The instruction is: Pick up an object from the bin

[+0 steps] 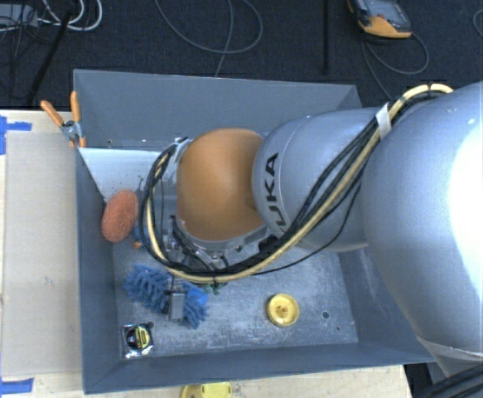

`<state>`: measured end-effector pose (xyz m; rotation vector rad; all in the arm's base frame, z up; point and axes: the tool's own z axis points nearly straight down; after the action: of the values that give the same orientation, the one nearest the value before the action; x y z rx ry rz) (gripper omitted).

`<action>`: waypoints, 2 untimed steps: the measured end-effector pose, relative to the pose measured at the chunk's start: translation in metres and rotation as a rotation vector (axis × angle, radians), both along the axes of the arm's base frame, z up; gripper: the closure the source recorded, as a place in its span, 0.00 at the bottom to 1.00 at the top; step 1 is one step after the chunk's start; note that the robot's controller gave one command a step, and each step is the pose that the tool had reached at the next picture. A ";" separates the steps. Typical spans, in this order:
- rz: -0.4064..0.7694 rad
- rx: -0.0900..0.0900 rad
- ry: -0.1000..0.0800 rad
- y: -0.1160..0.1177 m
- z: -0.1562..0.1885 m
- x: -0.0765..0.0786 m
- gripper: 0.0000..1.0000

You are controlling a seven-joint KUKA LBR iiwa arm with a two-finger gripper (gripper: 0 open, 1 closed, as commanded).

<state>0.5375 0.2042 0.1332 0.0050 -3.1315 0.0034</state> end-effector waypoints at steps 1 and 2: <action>-0.004 0.002 -0.007 -0.001 0.005 0.002 0.00; 0.032 0.002 -0.007 -0.008 -0.061 -0.008 1.00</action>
Offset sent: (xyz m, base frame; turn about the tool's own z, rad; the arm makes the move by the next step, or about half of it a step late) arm -0.0079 -0.0079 -0.0604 -0.0363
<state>0.5291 0.1962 0.0719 0.0557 -3.1380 0.0005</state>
